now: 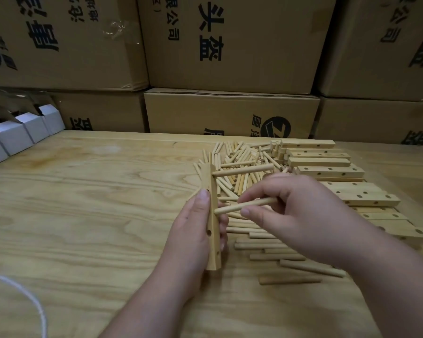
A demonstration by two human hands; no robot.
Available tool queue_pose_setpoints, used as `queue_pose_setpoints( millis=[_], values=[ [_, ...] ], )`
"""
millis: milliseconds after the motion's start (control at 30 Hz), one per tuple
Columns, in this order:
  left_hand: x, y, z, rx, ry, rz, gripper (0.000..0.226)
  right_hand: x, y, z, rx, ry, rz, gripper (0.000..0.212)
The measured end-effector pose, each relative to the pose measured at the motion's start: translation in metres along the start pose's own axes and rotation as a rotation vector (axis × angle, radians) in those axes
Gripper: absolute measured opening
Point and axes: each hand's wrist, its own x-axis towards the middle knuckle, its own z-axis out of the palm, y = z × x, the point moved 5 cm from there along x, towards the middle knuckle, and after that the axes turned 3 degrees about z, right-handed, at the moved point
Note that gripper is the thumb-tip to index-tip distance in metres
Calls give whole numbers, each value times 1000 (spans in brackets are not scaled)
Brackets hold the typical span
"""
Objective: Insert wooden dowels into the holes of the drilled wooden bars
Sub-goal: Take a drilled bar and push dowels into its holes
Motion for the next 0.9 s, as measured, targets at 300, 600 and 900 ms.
queue_pose_setpoints(
  millis=[300,600,900],
  values=[
    [-7,-3,9,219,-63,-11,56,-1,-1,21,-52,-18,22,15],
    [-9,-3,11,277,-68,22,58,-2,4,23,62,-32,251,23],
    [-1,-8,1,133,8,-7,55,1,4,23,351,-111,242,45]
  ],
)
